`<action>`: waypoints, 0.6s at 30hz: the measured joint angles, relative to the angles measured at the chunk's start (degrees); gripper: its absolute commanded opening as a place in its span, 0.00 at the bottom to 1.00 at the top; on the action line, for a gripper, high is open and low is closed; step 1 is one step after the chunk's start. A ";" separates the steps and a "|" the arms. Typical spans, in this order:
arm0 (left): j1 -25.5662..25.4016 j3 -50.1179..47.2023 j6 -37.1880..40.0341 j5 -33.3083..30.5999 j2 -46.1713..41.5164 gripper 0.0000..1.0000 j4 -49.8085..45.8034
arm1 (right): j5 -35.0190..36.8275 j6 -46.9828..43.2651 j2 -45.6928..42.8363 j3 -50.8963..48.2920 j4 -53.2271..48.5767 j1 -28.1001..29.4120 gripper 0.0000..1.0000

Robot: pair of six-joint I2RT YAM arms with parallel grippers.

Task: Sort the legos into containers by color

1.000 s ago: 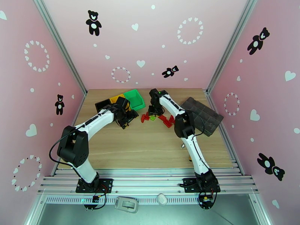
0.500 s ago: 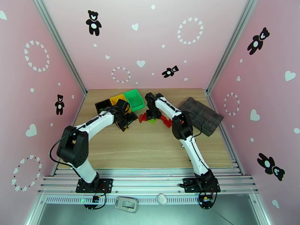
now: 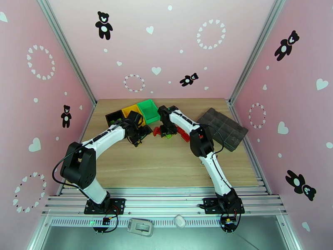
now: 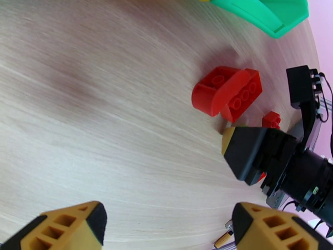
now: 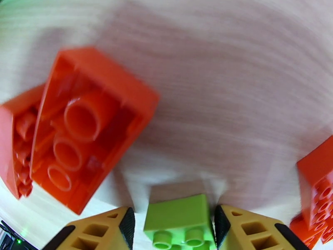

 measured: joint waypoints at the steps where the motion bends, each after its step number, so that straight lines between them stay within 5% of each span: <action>1: 0.00 -0.13 0.00 0.00 -0.13 0.85 0.00 | 0.00 -0.04 -0.15 -0.26 0.00 0.24 0.56; 18: 2.27 -3.52 -0.42 0.04 -3.23 0.85 0.90 | 2.99 3.04 -0.35 -0.76 -0.63 0.96 0.34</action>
